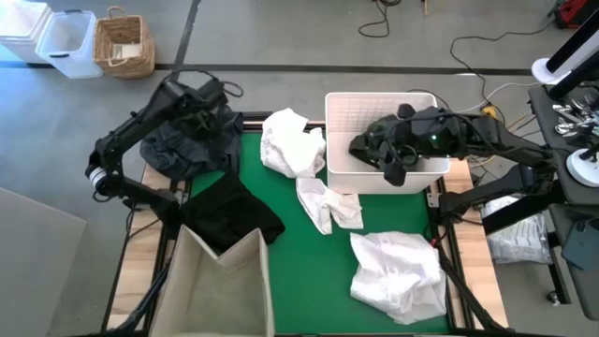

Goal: Sort clothes
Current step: Put the black shorts into the top right white bin

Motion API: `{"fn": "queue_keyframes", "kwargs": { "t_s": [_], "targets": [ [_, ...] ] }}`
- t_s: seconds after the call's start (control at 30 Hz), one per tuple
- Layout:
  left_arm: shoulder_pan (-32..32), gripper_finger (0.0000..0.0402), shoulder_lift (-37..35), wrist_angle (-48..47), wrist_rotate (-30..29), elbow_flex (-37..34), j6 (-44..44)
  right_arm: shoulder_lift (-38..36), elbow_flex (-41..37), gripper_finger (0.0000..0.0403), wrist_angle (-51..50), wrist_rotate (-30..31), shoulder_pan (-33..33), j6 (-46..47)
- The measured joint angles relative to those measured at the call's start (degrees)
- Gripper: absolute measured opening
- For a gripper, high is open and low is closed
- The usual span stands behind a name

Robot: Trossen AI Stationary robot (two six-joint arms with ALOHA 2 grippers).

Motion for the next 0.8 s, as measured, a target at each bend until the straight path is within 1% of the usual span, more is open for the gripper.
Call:
{"fn": "queue_keyframes", "kwargs": {
  "t_s": [0.13,0.33,0.6,0.8],
  "targets": [
    [-0.1,0.0188,-1.0,-0.1,3.8,-5.4,-0.5,-0.3,0.0,0.0189,-0.2,0.1,0.0,0.4],
    [0.7,0.0175,-0.3,-0.1,3.1,-11.6,-0.1,-0.8,0.0,0.0187,-0.1,0.1,0.0,0.1],
    [0.8,0.0173,2.3,0.0,2.8,-14.8,1.1,-0.7,0.0,0.0189,-0.1,0.1,0.0,0.0],
    [0.5,0.0173,3.2,0.0,2.9,-15.2,1.4,-0.7,0.0,0.0183,-0.1,0.1,0.0,0.4]
  ]
}}
